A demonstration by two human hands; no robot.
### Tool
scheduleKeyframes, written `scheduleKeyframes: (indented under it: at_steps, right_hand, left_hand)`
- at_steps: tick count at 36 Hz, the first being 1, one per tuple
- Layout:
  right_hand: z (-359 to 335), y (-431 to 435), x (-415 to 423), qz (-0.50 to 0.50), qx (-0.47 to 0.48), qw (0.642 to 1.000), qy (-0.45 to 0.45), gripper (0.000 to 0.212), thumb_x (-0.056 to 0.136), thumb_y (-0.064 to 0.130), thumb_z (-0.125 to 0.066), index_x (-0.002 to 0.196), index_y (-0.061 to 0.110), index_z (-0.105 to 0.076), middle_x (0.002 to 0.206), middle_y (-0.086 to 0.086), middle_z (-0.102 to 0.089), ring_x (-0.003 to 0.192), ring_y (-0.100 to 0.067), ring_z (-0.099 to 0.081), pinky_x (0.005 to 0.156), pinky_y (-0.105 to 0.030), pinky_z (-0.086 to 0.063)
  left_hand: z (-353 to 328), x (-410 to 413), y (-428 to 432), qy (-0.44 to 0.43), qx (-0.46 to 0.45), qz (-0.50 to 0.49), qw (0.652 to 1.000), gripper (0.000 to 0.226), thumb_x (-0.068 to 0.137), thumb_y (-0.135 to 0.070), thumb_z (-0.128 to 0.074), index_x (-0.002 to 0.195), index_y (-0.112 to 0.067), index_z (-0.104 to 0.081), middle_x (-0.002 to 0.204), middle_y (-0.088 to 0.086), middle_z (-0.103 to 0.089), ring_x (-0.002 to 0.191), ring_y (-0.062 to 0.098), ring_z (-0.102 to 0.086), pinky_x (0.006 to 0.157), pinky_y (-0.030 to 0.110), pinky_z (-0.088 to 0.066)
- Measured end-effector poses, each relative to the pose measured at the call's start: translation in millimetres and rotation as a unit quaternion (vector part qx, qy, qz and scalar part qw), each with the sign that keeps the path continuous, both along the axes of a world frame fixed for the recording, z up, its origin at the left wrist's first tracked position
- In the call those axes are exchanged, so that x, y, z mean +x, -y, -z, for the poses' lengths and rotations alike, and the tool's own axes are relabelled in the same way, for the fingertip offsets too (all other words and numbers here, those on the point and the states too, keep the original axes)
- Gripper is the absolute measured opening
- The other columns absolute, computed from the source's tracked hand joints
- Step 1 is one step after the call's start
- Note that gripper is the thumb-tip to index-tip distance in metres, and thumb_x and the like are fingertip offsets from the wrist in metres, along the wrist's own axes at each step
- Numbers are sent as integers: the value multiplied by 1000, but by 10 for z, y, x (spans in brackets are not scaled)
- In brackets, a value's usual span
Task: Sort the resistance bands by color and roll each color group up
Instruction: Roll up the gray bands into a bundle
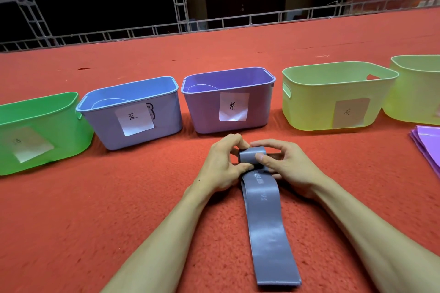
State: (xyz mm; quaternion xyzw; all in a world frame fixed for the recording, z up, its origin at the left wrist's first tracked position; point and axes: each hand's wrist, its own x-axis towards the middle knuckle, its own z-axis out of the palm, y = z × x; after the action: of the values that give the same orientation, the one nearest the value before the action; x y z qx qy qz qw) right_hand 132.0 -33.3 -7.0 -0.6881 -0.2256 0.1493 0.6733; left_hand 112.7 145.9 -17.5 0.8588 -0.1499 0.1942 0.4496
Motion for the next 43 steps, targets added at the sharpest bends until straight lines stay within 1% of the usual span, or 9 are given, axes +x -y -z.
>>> scheduleKeyframes:
  at_steps: [4, 8, 12, 17, 22, 26, 34, 38, 43]
  right_hand:
    - [14, -14, 7, 8, 17, 1000, -15, 23, 89, 13, -64, 111, 16, -66, 87, -13, -73, 71, -20, -68, 62, -26, -56]
    - [14, -13, 0, -5, 53, 997, -51, 23, 85, 6, -66, 107, 13, -67, 93, -24, -71, 76, -28, -69, 69, -31, -59]
    - [8, -15, -6, -10, 63, 997, -41, 25, 80, 8, -69, 105, 12, -69, 88, -19, -72, 75, -26, -69, 64, -29, -58]
    - [-3, -10, -18, -6, 93, 995, -42, 29, 72, 11, -72, 100, 11, -71, 85, -14, -73, 72, -23, -69, 62, -26, -56]
    - [-2, 0, -7, 22, 124, 991, -51, 30, 76, -3, -70, 104, 7, -68, 91, -19, -73, 75, -26, -71, 61, -27, -55]
    - [0, 11, 6, 48, 122, 990, -59, 35, 77, -8, -69, 108, 7, -66, 86, -18, -73, 73, -25, -71, 59, -26, -55]
    - [18, 17, 21, 55, 92, 993, -41, 38, 73, -8, -73, 105, 13, -69, 88, -16, -74, 78, -24, -71, 66, -32, -59]
    - [36, 19, 33, 61, 72, 995, -25, 40, 72, -6, -75, 107, 12, -69, 92, -17, -74, 81, -26, -70, 71, -35, -60]
    - [23, 21, 37, 48, 65, 996, -34, 44, 72, -7, -75, 111, 11, -68, 96, -16, -74, 83, -24, -71, 66, -29, -57]
  left_hand:
    - [4, 28, 3, 19, -6, 4, 1000, 28, 65, -13, -76, 86, -9, -57, 90, 4, -65, 85, 20, -62, 80, 37, -52]
    - [-2, 24, 15, -2, -26, 19, 999, 29, 63, -14, -75, 85, -16, -55, 91, 3, -62, 85, 22, -61, 80, 38, -52]
    - [-24, -9, 29, -47, -86, 47, 994, 35, 63, -11, -77, 82, -23, -50, 90, -11, -57, 85, 11, -57, 74, 29, -51]
    - [-15, -17, 37, -56, -102, 54, 992, 33, 64, -16, -79, 85, -21, -54, 90, -25, -60, 89, 12, -60, 89, 35, -50]
    - [-15, -31, 49, -96, -174, 43, 979, 26, 73, -16, -78, 92, -20, -61, 103, 0, -68, 89, 17, -66, 80, 38, -56]
    - [-41, -49, 86, -166, -255, 38, 952, 10, 91, -12, -63, 100, -16, -61, 106, 6, -63, 82, 16, -66, 69, 32, -57]
    - [-70, -74, 118, -225, -245, 42, 942, 16, 99, -22, -51, 89, -13, -61, 67, -2, -51, 45, 2, -38, 47, 11, -40]
    - [-90, -87, 109, -233, -250, 40, 939, 13, 98, -17, -54, 99, -7, -62, 79, 12, -45, 48, 7, -34, 46, 13, -39]
    - [-89, -98, 97, -230, -262, 50, 936, 9, 95, -11, -59, 102, -8, -62, 87, 17, -57, 69, 20, -54, 61, 21, -54]
